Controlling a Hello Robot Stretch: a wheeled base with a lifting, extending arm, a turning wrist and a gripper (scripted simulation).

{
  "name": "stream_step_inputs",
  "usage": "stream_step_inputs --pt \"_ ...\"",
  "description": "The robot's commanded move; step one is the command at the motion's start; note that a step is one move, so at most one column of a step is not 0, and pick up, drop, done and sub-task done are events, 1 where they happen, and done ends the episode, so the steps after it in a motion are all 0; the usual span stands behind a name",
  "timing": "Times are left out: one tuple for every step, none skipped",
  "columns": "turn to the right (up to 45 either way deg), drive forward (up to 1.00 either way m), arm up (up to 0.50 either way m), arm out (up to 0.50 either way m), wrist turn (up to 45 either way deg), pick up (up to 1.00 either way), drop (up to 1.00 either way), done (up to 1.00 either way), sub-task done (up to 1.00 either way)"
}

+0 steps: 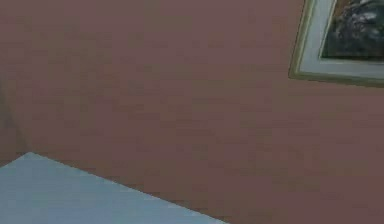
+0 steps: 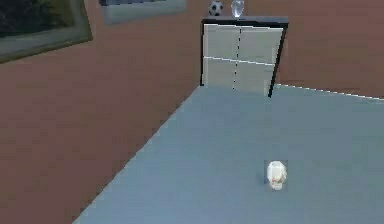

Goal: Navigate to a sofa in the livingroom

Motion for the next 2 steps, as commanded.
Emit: stream_step_inputs --pt "-45.0 0.00 0.00 0.00 0.0 0.00 0.00 0.00 0.00" --pt "-27.0 0.00 0.00 0.00 0.0 0.00 0.00 0.00 0.00"
